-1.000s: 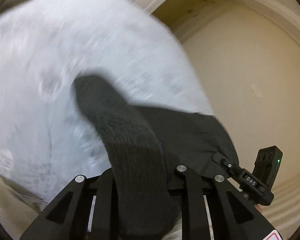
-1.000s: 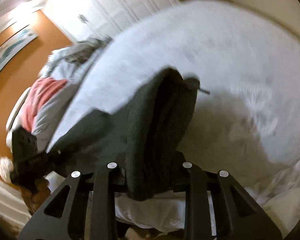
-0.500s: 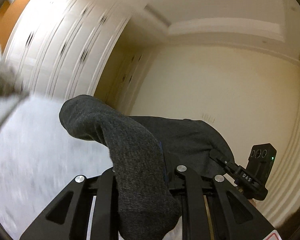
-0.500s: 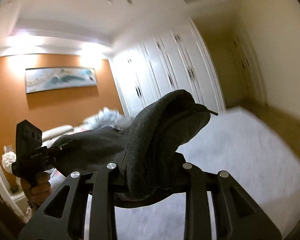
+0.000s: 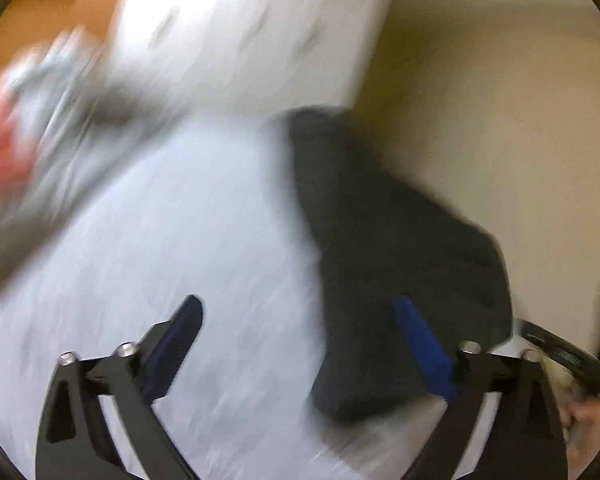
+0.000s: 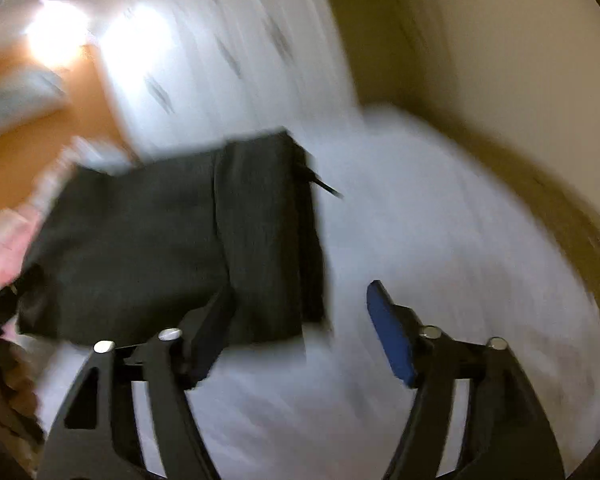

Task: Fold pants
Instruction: 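Lower the bundle onto the bed and open both grippers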

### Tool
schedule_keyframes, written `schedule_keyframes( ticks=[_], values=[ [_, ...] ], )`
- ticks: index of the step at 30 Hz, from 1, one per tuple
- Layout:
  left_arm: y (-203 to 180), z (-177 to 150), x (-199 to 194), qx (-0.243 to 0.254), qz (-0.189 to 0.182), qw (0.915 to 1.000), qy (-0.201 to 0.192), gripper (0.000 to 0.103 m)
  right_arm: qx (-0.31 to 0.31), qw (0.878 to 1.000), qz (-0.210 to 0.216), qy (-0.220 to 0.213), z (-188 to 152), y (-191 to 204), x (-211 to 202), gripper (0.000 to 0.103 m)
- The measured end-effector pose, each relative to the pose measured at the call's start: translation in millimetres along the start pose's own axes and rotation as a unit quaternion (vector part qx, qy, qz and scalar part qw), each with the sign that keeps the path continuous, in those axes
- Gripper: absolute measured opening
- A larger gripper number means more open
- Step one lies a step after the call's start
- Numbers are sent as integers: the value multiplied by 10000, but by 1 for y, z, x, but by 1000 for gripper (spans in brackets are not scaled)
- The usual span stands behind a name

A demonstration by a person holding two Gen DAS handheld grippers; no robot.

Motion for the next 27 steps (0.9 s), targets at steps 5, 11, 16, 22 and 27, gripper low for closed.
schedule_keyframes(
  ticks=[5, 11, 16, 22, 27],
  values=[
    [73, -95, 48, -1023, -79, 9907, 897, 79, -149, 9977, -185, 642, -76, -40, 43, 56],
    [48, -86, 70, -954, -381, 9914, 812, 90, -264, 9991, 243, 212, -19, 4, 64, 78],
    [37, -85, 137, -1361, -341, 9794, 1454, 92, 604, 9961, 409, 504, 7, -1, 134, 90],
    [22, -79, 171, -1177, -772, 9798, 1423, 23, 889, 9879, 674, 1076, -3, -4, 192, 32],
    [29, -48, 139, -1090, -1028, 9835, 1015, 18, 604, 9845, 1467, 743, 10, 17, 128, 21]
  ],
)
Point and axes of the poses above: each gripper's, at about its wrist camera, not at the fingertips, and x roughly the way its jaws point, y to its left, z to its top, the point moved 5 cm from there along x, roughly the way its jaws point, and after that the axes turned 3 degrees about x, right-handed, at the moved point
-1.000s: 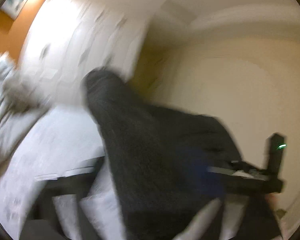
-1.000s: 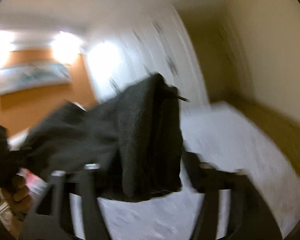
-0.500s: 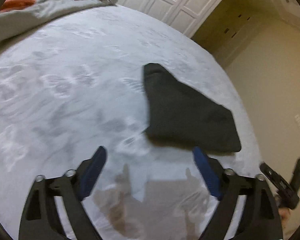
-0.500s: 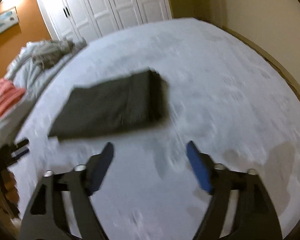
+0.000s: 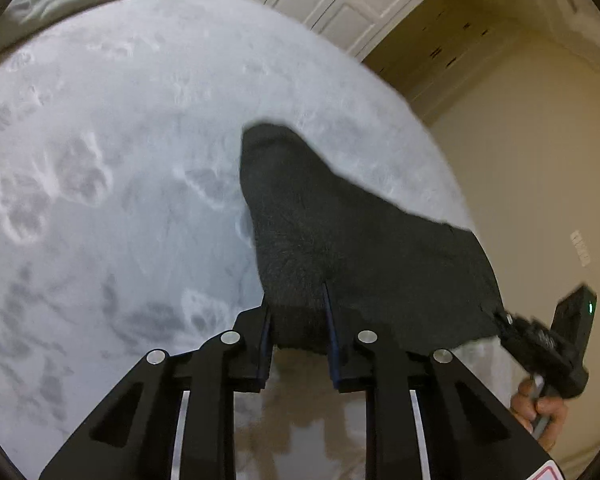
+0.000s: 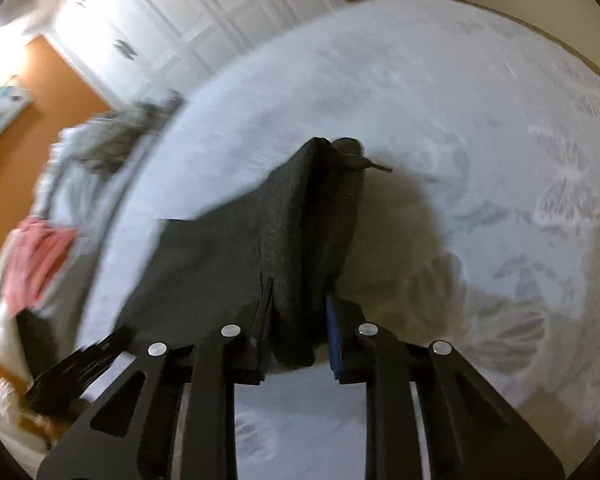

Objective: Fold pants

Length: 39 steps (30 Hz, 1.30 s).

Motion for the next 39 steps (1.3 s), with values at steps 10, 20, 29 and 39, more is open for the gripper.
schedule_keyframes(
  ticks=[10, 20, 29, 39],
  values=[
    [-14, -33, -40, 809, 1250, 9884, -300, 49, -550, 9860, -1503, -472, -35, 0, -48, 55],
    [-51, -135, -144, 1763, 1919, 9583, -1172, 84, -1644, 9310, -2214, -2389, -158, 53, -151, 98],
    [-32, -152, -124, 1726, 2137, 9503, -1463, 84, -1706, 9325, -2635, -1786, -176, 28, -99, 98],
    [-31, -163, -102, 1906, 2116, 9501, -1272, 86, -1231, 9580, -2203, -1362, -188, 9, -71, 98]
  ],
)
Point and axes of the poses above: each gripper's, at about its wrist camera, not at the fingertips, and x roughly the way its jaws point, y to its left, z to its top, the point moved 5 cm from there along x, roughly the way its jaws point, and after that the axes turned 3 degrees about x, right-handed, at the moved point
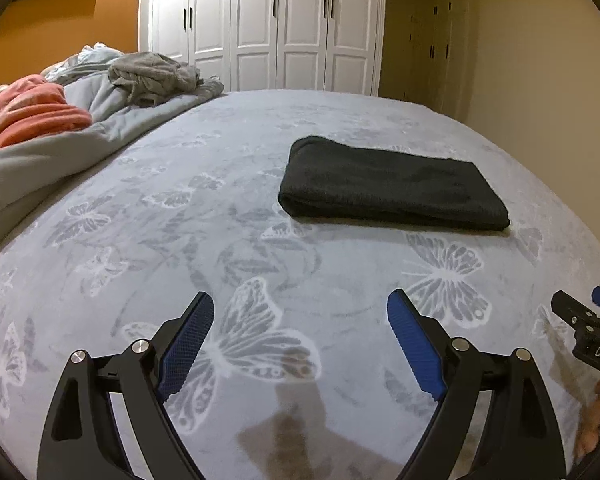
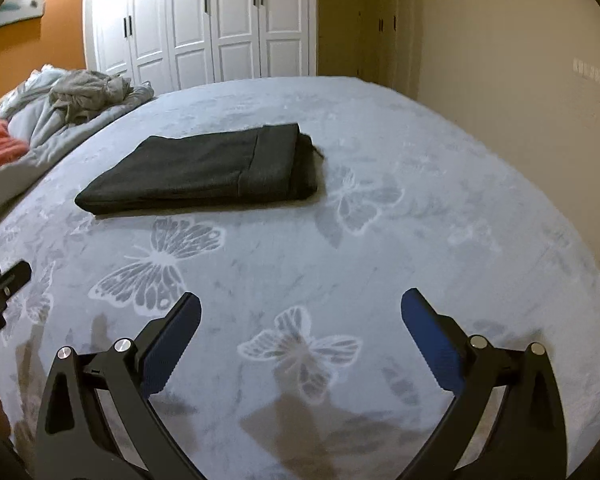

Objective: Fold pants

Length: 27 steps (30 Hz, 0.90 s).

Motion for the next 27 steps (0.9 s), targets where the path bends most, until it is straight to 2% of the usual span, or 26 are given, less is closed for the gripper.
schedule_keyframes(
  ticks=[10, 20, 27],
  values=[
    [-10, -9, 17, 241, 89, 9996, 140, 86, -36, 9995, 287, 131, -13, 5, 7, 98],
    [-7, -11, 22, 181, 295, 9991, 230, 86, -339, 9991, 251, 25, -16, 13, 4, 98],
    [-9, -11, 21, 220, 349, 9990, 189, 86, -321, 9991, 265, 29, -15, 11, 5, 98]
  ],
)
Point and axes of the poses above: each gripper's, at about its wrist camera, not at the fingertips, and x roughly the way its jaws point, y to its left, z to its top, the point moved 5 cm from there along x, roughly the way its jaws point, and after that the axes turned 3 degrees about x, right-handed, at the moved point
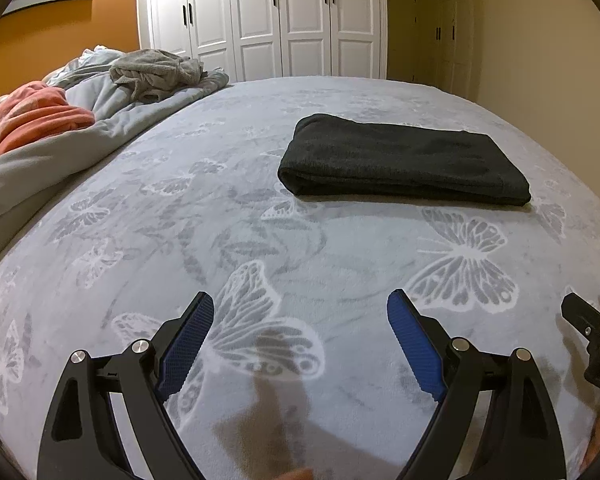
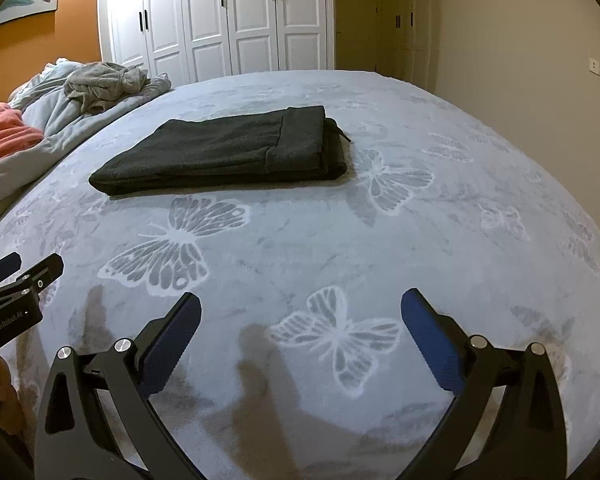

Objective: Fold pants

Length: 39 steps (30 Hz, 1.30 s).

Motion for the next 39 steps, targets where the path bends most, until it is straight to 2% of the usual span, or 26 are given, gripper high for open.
schedule_keyframes(
  ticks=[20, 24, 28, 31, 34, 36, 39],
  values=[
    [-4, 1, -4, 115, 38, 9999, -117, 86, -31, 10000, 23, -15, 1, -2, 1, 98],
    [0, 7, -8, 28, -148, 9999, -82, 86, -9, 9999, -90, 81, 7, -3, -1, 98],
    [30, 40, -13, -676, -603, 9959, 71, 86, 677, 9960, 561, 136, 57, -20, -5, 98],
    [66, 76, 8, -1307, -856, 9874, 253, 86, 813, 9938, 707, 262, 99, -33, 19, 98],
    [89, 99, 54, -1751, -906, 9782, 648, 86, 751, 9930, 699, 591, 133, -39, 70, 98],
    [88, 106, 76, -1797, -1006, 9755, 771, 86, 751, 9932, 548, 706, 142, -43, 95, 98],
    [69, 112, 116, -1693, -1423, 9687, 1127, 86, 919, 9877, 549, 1136, 142, -45, 139, 98]
  ],
)
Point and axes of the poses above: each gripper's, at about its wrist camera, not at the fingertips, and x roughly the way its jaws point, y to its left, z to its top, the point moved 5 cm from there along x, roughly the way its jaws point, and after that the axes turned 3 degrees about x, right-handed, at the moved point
